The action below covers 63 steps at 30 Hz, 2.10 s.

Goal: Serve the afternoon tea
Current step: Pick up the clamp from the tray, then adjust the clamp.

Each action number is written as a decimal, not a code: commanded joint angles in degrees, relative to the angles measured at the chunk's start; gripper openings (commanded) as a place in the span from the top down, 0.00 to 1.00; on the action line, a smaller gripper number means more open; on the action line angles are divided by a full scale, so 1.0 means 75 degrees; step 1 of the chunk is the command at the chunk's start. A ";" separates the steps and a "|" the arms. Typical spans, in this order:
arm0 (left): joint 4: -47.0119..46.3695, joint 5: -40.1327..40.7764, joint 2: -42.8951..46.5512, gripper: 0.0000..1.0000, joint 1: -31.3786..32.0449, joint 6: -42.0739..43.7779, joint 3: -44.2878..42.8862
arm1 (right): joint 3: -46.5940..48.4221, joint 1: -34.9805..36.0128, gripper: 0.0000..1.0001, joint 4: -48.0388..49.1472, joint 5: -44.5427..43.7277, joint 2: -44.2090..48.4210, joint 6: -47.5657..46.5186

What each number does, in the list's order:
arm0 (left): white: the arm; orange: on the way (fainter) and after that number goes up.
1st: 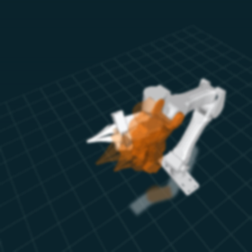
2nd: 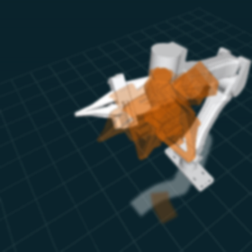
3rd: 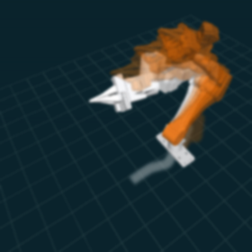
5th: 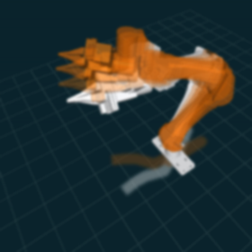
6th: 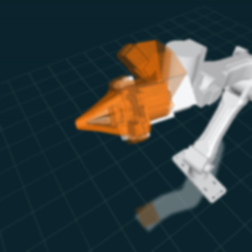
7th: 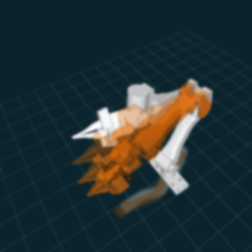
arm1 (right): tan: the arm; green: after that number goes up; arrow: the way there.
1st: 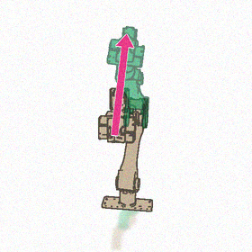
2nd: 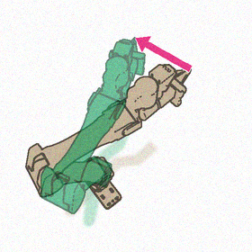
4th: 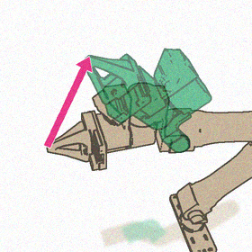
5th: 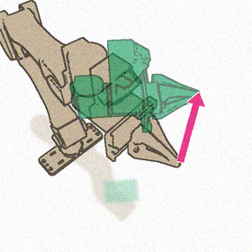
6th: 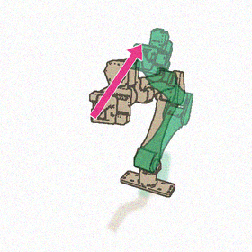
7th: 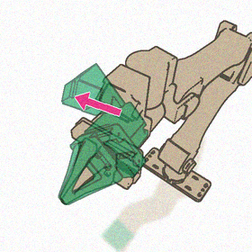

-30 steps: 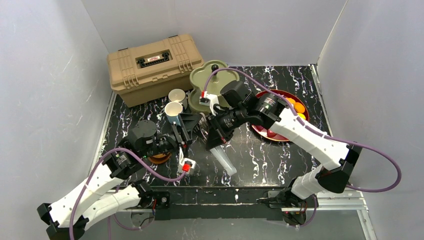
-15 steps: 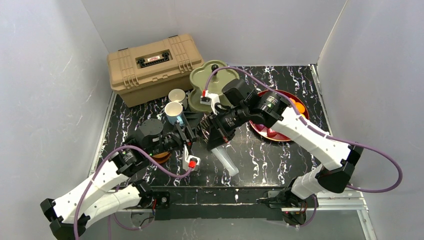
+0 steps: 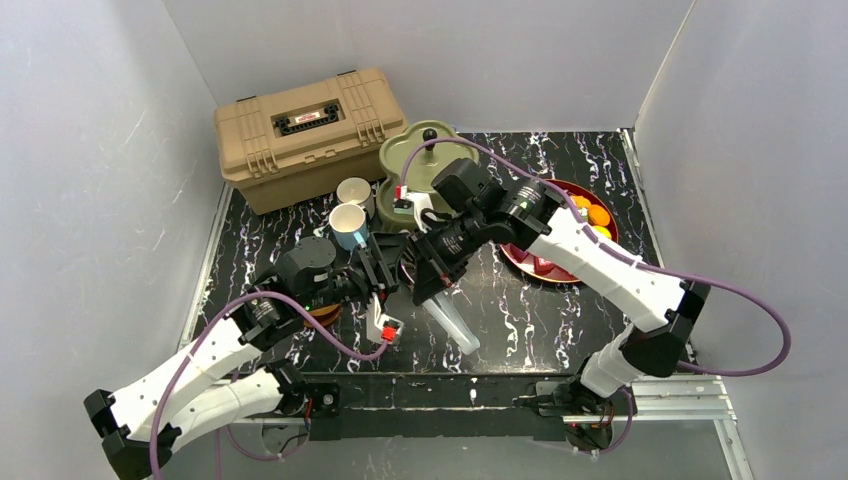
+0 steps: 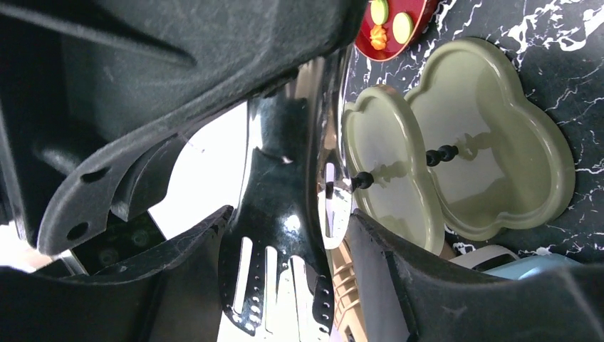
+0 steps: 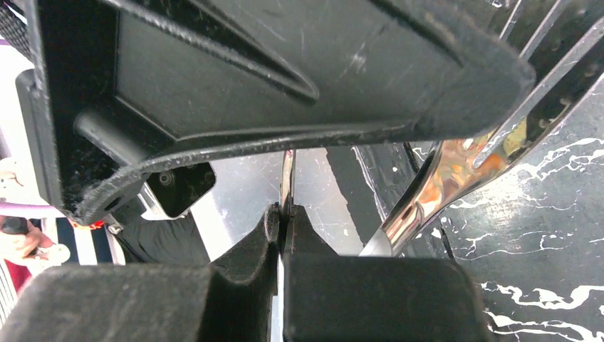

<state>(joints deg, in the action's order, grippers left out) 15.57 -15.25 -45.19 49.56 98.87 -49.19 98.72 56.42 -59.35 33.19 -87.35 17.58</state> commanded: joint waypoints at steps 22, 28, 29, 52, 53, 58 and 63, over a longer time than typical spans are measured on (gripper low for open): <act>0.0920 -0.0301 0.0564 0.61 0.0904 0.0104 0.0277 | 0.1126 -0.0011 0.99 0.0378 -0.0379 -0.0705 -0.0235; 0.0935 -0.0146 0.0474 0.85 0.0915 0.0048 0.0284 | 0.1111 -0.0011 0.72 0.0481 -0.0306 -0.0687 -0.0238; 0.0935 -0.0112 0.0455 0.88 0.0921 0.0030 0.0262 | 0.1072 -0.0011 0.59 0.0486 -0.0341 -0.0632 -0.0256; -0.2539 0.2852 -0.0659 1.00 0.0917 -0.4874 -0.1549 | -0.0727 -0.0890 0.02 0.2479 -0.5689 0.3844 0.1135; -0.2495 0.3281 -0.0834 1.00 0.0921 -0.5158 -0.1857 | -0.0875 -0.0890 0.02 0.2679 -0.5641 0.3957 0.1142; -0.2426 0.5311 -0.1424 1.00 0.0921 -0.6714 -0.2667 | -0.2180 -0.0890 0.02 0.4675 -0.4522 0.4552 0.0737; -0.2223 0.6000 -0.1661 1.00 0.0915 -0.7535 -0.3011 | -0.1904 -0.0890 0.02 0.5248 -0.3912 0.3791 0.0774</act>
<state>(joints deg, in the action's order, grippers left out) -1.23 21.08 -56.77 56.38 51.72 -68.45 82.24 49.63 -29.34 -0.05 -53.93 24.12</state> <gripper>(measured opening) 0.038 0.983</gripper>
